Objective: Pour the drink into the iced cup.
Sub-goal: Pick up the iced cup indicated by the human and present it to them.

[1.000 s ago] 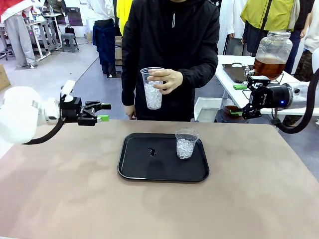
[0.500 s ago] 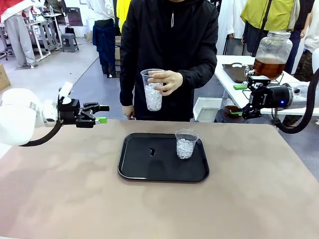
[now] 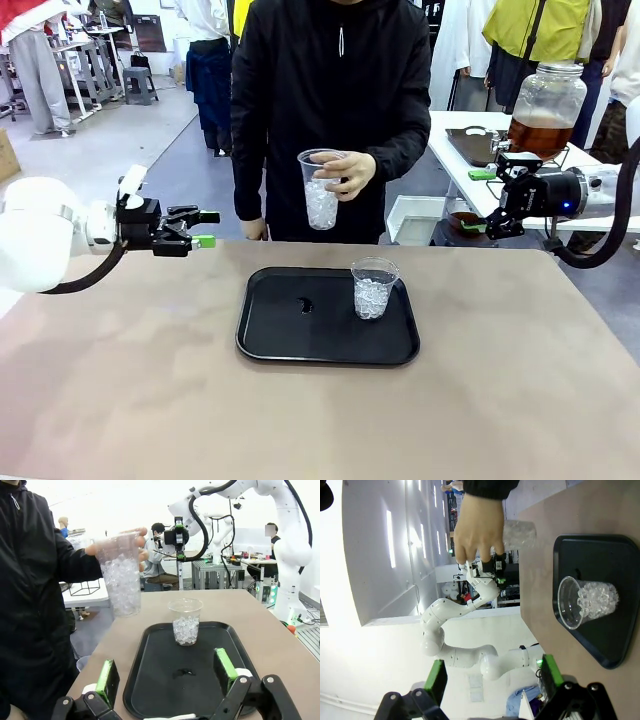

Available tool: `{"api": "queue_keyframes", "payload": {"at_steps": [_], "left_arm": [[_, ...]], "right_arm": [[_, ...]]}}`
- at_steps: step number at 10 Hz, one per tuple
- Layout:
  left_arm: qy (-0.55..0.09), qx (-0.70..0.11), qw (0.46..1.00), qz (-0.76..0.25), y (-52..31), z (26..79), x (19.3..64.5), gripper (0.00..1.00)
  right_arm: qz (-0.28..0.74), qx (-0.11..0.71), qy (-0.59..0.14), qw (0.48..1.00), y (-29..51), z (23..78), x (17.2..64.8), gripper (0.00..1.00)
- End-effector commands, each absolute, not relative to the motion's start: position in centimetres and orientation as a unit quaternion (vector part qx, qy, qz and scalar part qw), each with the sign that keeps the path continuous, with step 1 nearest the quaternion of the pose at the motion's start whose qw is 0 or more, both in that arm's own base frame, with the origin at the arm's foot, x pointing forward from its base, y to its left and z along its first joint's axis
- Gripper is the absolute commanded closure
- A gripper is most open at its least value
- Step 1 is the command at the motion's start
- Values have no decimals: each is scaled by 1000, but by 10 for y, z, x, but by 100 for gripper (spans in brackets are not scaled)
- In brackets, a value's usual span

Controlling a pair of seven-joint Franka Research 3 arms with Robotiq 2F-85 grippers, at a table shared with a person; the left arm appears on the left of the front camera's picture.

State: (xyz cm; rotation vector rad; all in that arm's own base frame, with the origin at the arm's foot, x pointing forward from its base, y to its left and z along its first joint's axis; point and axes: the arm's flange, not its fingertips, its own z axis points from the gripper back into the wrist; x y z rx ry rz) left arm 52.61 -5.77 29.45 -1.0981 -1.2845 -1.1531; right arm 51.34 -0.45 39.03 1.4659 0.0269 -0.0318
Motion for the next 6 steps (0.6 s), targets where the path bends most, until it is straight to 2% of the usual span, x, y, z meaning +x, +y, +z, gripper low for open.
{"api": "queue_keyframes", "payload": {"at_steps": [1, 6], "left_arm": [[-536, -460, 521, -479, -58, 297, 528, 0], [-536, -460, 521, -479, -58, 297, 528, 0]], "right_arm": [[-15, 669, 10, 743, -4, 392, 513, 0], [-15, 669, 10, 743, -4, 392, 513, 0]]}}
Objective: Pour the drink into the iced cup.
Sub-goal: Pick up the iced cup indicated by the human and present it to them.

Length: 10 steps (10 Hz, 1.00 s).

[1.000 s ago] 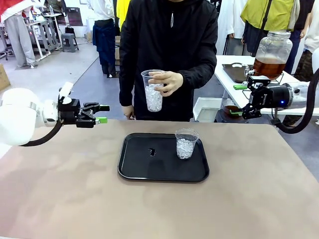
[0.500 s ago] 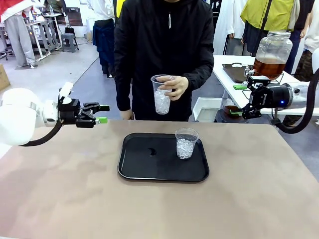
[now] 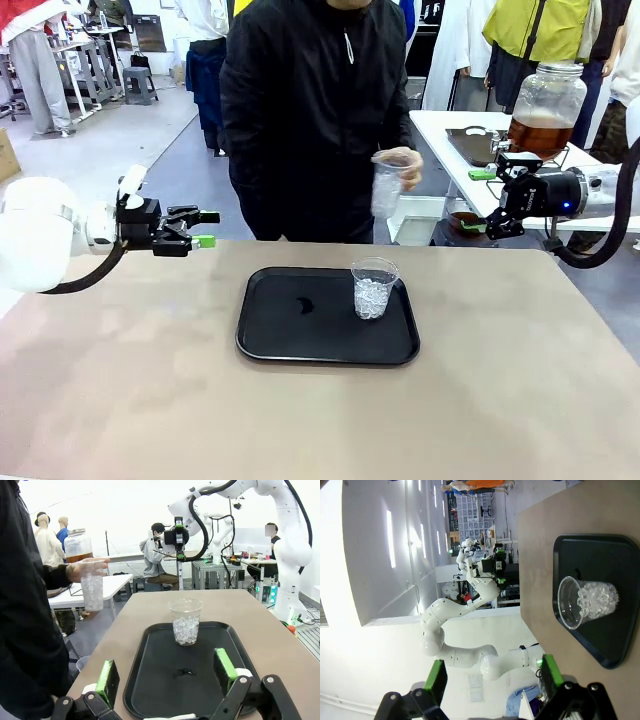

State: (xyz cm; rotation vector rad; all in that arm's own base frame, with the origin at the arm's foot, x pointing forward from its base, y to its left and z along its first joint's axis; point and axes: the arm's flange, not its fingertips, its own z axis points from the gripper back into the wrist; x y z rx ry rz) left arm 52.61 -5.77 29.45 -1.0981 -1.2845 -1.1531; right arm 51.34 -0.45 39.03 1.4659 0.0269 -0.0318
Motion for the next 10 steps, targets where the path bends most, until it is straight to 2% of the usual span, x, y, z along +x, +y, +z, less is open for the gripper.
{"api": "queue_keyframes", "payload": {"at_steps": [1, 10], "left_arm": [[-536, -460, 521, -479, -58, 297, 528, 0], [-536, -460, 521, -479, -58, 297, 528, 0]], "right_arm": [[-15, 669, 10, 743, -4, 392, 513, 0], [-15, 669, 10, 743, -4, 392, 513, 0]]}}
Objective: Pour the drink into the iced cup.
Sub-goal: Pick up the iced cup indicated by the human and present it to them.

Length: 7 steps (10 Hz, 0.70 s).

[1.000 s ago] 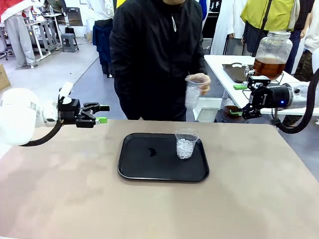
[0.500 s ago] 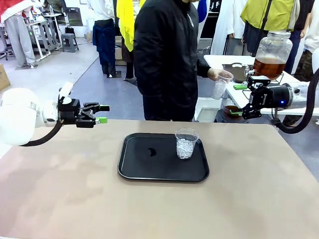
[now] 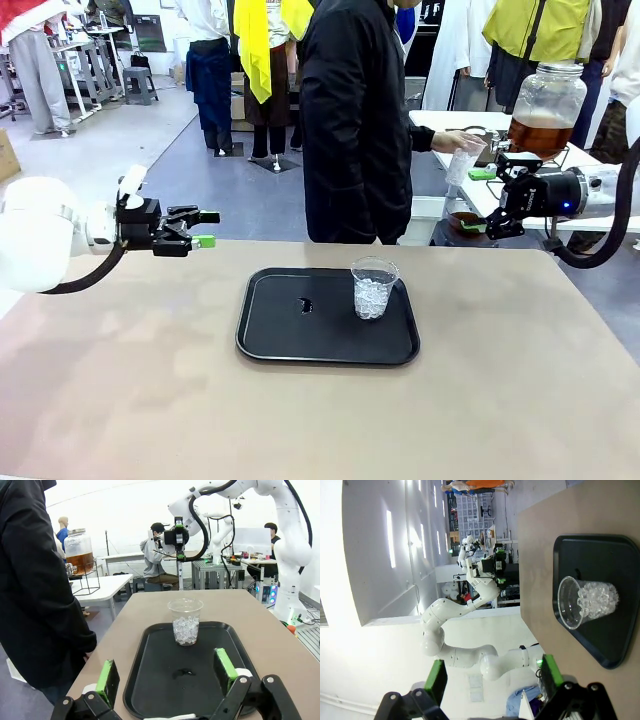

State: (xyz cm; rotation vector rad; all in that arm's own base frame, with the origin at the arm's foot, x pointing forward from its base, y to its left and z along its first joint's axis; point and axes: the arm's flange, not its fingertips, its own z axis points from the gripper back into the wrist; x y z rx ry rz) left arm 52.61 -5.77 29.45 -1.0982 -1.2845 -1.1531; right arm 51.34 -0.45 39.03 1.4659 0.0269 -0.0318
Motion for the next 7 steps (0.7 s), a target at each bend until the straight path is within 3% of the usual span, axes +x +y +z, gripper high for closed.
{"api": "queue_keyframes", "payload": {"at_steps": [1, 7], "left_arm": [[-536, -460, 521, -479, -58, 297, 528, 0], [-536, -460, 521, -479, -58, 297, 528, 0]], "right_arm": [[-15, 669, 10, 743, -4, 392, 513, 0], [-15, 669, 10, 743, -4, 392, 513, 0]]}}
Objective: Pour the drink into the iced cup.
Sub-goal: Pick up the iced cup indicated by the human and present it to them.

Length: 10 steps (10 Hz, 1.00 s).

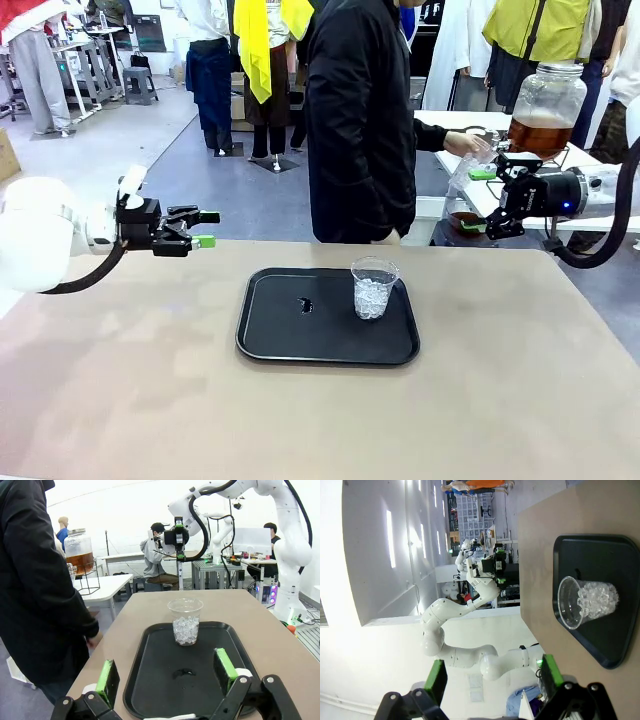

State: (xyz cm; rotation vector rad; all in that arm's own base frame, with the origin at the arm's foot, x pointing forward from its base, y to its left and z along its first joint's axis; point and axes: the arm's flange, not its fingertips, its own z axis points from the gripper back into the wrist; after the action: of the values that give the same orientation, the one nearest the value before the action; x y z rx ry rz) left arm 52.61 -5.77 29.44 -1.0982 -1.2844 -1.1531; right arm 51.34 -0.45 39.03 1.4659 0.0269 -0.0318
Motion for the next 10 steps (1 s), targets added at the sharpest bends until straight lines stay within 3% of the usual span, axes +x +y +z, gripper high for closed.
{"api": "queue_keyframes", "payload": {"at_steps": [1, 10], "left_arm": [[-536, -460, 521, -479, -58, 297, 528, 0], [-536, -460, 521, -479, -58, 297, 528, 0]], "right_arm": [[-15, 669, 10, 743, -4, 392, 513, 0], [-15, 669, 10, 743, -4, 392, 513, 0]]}}
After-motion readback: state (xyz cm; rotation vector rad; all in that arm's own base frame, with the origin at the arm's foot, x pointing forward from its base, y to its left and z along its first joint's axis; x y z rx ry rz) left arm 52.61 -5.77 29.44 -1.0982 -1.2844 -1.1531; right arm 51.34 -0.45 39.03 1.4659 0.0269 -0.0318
